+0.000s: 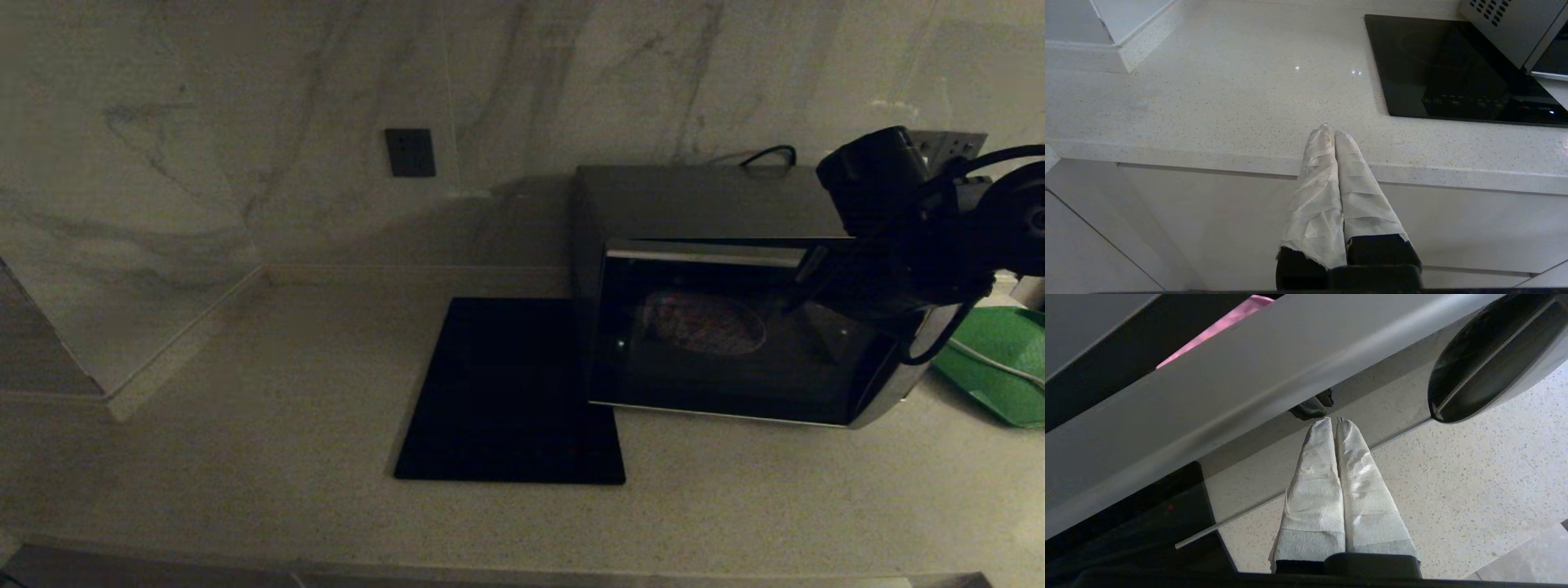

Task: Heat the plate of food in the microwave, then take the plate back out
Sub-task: Close the microwave oven

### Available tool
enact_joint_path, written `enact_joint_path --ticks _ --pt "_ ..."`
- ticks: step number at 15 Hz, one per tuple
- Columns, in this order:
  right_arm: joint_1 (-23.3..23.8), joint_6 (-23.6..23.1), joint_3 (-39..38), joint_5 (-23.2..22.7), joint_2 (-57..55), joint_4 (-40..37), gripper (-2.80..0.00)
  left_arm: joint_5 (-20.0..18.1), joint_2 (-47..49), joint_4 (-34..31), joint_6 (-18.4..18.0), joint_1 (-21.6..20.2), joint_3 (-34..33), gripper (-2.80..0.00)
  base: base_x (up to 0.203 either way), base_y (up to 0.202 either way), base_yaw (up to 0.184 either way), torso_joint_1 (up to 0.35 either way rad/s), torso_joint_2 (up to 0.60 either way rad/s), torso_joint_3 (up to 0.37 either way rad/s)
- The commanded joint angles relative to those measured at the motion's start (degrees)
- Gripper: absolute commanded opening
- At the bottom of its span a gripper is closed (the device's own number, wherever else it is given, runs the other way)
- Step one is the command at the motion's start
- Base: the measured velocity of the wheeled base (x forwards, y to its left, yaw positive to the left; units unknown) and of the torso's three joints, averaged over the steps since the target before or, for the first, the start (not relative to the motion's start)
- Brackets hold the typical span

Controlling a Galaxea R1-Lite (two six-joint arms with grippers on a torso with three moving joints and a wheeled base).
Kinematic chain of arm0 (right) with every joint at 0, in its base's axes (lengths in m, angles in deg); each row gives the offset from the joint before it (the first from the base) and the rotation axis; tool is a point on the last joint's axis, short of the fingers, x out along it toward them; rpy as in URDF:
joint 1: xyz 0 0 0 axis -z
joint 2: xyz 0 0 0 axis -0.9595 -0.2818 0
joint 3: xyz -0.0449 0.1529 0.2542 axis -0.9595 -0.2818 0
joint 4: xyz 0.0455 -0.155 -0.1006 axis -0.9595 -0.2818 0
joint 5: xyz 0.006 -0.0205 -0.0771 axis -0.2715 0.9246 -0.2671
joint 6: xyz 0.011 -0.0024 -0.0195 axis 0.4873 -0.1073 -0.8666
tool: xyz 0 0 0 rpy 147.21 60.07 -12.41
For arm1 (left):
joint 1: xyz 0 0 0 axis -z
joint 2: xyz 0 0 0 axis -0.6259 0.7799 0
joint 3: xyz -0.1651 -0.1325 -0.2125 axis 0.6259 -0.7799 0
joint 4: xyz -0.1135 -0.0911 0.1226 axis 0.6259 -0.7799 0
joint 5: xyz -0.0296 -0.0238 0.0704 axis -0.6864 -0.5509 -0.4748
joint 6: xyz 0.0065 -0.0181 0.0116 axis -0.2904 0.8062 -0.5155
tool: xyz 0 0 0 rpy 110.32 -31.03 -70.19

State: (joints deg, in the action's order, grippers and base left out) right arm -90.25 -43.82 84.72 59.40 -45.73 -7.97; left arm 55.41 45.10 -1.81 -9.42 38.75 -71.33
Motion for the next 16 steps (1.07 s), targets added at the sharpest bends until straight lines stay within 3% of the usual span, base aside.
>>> enact_joint_path --ticks 1,16 --pt "0.0 0.0 -0.1 0.2 -0.6 1.3 -2.8 0.0 0.0 0.0 0.0 0.0 0.0 -2.8 0.0 0.0 0.0 0.0 0.0 0.0" --pt "-0.1 -1.6 0.5 0.2 -3.1 5.0 -2.8 0.0 0.0 0.0 0.0 0.0 0.0 -2.8 0.0 0.0 0.0 0.0 0.0 0.0"
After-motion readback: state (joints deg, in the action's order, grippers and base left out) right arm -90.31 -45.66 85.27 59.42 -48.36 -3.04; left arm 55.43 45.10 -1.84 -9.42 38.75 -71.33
